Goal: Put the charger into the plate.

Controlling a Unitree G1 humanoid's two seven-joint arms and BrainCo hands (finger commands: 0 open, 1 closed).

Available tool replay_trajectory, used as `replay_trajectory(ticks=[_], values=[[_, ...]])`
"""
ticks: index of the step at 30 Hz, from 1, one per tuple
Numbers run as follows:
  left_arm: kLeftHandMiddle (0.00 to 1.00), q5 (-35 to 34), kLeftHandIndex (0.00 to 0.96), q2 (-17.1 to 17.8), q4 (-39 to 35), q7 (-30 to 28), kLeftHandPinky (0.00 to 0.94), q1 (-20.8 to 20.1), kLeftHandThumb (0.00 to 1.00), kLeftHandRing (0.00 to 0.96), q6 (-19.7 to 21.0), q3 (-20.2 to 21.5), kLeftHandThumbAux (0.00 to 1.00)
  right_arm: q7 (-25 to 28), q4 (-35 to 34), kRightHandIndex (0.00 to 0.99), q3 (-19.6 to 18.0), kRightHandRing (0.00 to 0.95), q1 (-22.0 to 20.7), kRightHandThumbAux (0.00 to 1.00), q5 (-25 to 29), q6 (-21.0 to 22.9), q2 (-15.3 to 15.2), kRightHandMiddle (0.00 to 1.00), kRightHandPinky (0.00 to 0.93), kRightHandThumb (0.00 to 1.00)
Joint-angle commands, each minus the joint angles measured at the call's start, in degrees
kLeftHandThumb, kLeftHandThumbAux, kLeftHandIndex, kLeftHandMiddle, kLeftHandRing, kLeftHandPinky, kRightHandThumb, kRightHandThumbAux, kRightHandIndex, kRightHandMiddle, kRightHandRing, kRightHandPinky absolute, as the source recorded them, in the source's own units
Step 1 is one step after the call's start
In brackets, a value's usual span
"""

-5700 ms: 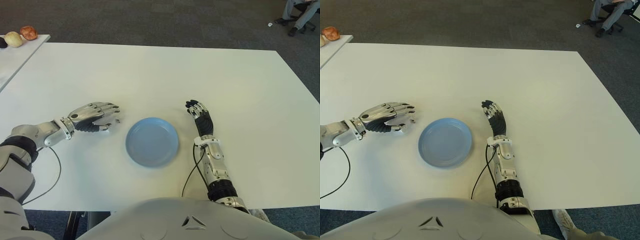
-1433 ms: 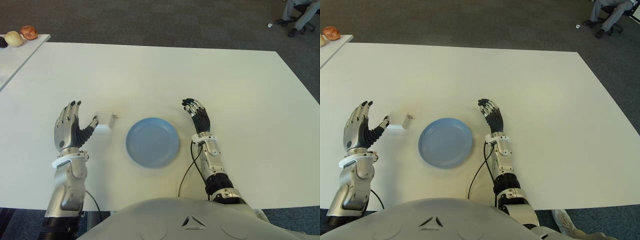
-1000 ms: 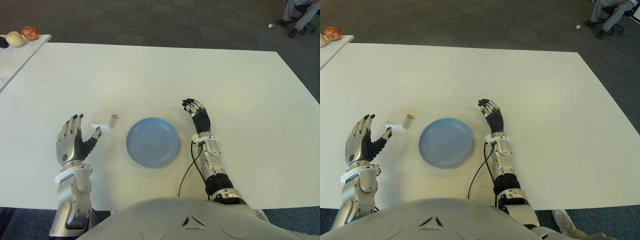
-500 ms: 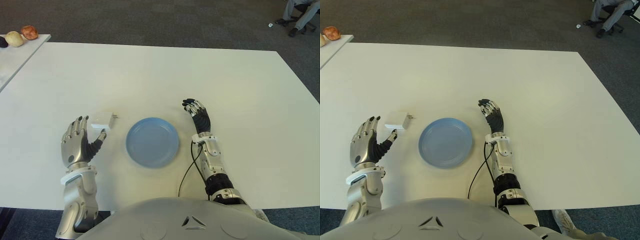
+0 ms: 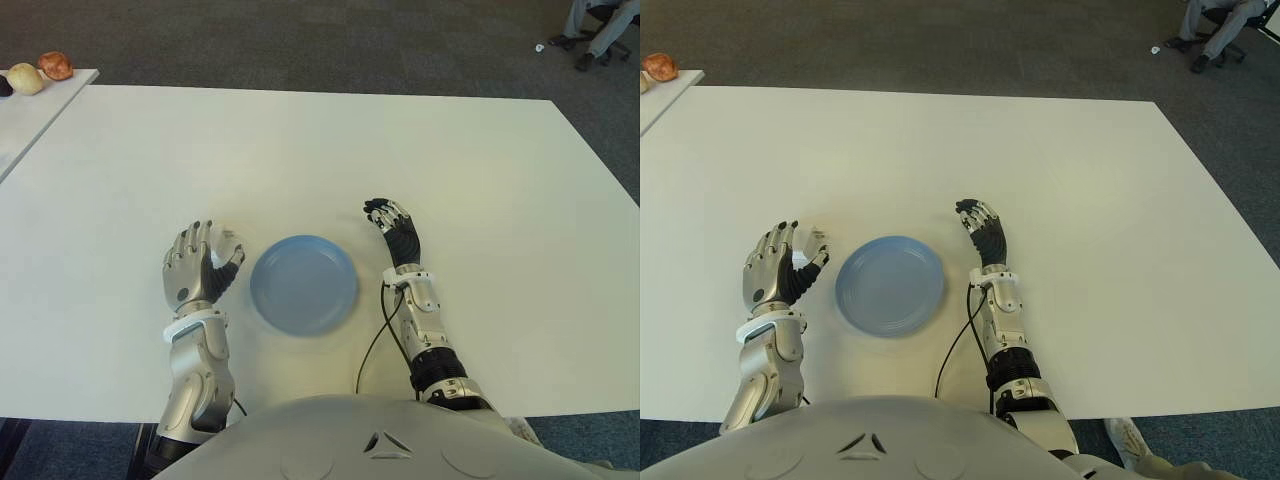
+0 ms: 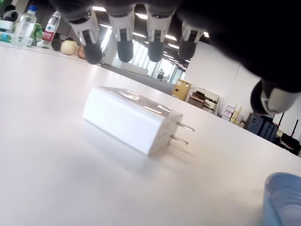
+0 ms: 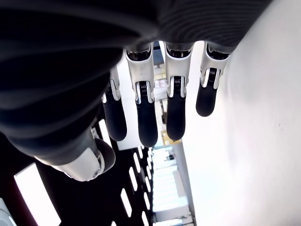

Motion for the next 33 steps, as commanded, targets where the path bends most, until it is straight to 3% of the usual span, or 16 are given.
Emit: replay_trajectory(ticks=[1,21,33], values=[[0.000,-0.4,0.000,-0.5,2.8,-0.8,0.013,-1.4,0.111,0.000,0.4,-1.0,0.271,-0.8,2.5,0.326,0.8,0.294,4.8,0.704,-0.2,3.7,4.9,0.356,0.212,0.000],[0.000,-1.8,0.000,-1.2,8.4,-0.5,0.001,-6.8,0.113,0.000,1.9,-1.3,0.279,-1.7,1.6,0.347,1.3,0.304,5.5,0.706,-0.1,3.7,5.0,0.375,0.186,0.000],[0.000,-2.1,0.000,-0.5,11.0,1.2,0.000,-8.1,0.095,0.000,1.7,-0.8,0.286,-1.4,0.6,0.349,1.4,0.276,6.1,0.689,0.2,4.3,4.7,0.363,0.163,0.000]])
